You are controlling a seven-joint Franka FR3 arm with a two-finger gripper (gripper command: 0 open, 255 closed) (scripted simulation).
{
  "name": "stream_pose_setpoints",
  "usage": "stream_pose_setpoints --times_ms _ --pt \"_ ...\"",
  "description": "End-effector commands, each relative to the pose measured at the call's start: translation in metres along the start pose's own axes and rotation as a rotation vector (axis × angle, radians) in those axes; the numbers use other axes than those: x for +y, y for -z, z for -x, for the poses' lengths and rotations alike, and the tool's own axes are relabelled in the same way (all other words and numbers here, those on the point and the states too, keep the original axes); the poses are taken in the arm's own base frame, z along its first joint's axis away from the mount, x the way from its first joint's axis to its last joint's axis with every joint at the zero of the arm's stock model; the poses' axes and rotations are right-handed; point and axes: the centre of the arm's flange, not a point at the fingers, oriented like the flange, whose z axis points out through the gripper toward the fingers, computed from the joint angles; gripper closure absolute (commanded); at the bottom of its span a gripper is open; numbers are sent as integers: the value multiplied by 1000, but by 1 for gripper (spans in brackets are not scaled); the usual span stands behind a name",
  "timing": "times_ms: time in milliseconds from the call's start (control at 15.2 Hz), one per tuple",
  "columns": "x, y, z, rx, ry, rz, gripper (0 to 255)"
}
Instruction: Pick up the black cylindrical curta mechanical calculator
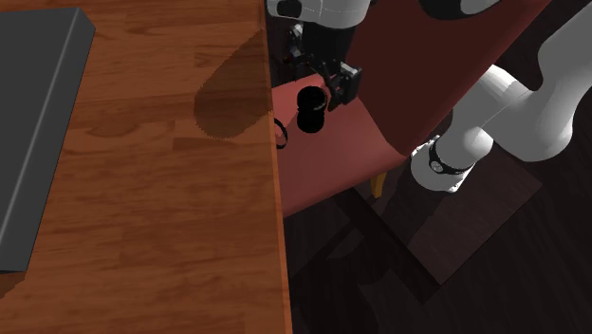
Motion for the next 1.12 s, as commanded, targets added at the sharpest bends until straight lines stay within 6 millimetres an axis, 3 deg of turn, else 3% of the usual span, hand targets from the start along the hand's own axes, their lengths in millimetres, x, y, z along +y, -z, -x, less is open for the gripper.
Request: stream_pose_setpoints --times_ms 0,198,264,330,792,858,1056 --pt "0 -23 3 -32 8 5 0" --pt "-1 -31 4 -32 8 5 0" --pt "-2 -36 7 -32 9 5 255" --pt "-3 -31 -7 -32 8 6 255" --pt "14 -22 -7 -31 7 6 255" --pt "-1 -31 4 -32 8 5 255" --pt "0 -15 3 -32 8 5 255"
